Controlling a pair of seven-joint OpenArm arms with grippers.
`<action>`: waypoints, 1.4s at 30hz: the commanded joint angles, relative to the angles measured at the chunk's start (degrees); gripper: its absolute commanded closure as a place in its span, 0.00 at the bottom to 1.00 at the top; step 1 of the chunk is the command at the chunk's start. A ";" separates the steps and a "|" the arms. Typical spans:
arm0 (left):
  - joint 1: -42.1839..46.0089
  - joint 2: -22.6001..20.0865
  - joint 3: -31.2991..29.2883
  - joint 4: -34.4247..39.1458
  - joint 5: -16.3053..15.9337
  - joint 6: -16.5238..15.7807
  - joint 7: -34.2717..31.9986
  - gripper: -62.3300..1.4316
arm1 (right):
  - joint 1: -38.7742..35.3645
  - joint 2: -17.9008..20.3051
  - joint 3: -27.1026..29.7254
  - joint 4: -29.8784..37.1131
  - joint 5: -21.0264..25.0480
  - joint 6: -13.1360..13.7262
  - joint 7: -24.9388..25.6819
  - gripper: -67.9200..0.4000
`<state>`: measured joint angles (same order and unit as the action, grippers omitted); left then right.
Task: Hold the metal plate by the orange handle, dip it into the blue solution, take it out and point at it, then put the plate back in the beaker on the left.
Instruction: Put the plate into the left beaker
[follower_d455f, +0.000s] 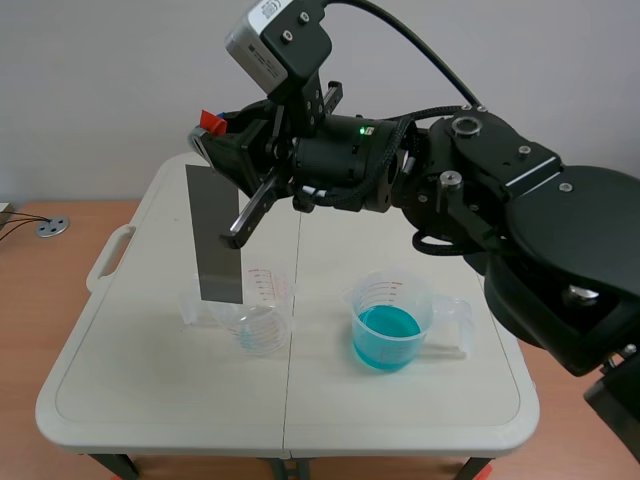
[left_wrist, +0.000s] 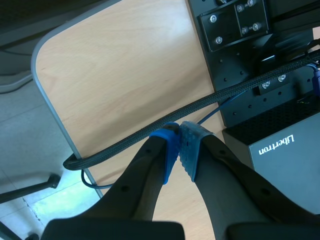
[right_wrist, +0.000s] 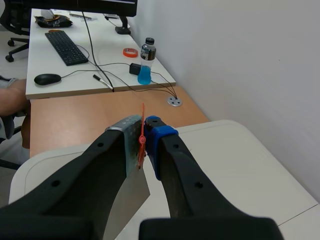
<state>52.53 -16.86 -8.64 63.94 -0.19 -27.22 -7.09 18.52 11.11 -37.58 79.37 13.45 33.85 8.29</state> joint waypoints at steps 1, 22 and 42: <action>0.61 -0.31 -0.42 0.44 -0.15 -0.37 -0.37 0.93 | 1.49 0.00 0.63 0.68 0.66 0.00 0.92 0.98; 0.61 -0.31 -0.42 0.44 -0.13 -0.37 -0.37 0.93 | 0.20 2.86 0.94 5.73 0.79 0.46 0.26 0.98; 0.61 -0.31 -0.42 0.44 -0.13 -0.37 -0.39 0.93 | -2.45 3.76 0.87 5.64 0.85 0.17 -0.39 0.98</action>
<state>52.53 -16.86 -8.64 63.94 -0.19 -27.22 -7.09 16.10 14.94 -37.47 84.18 13.47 34.26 7.01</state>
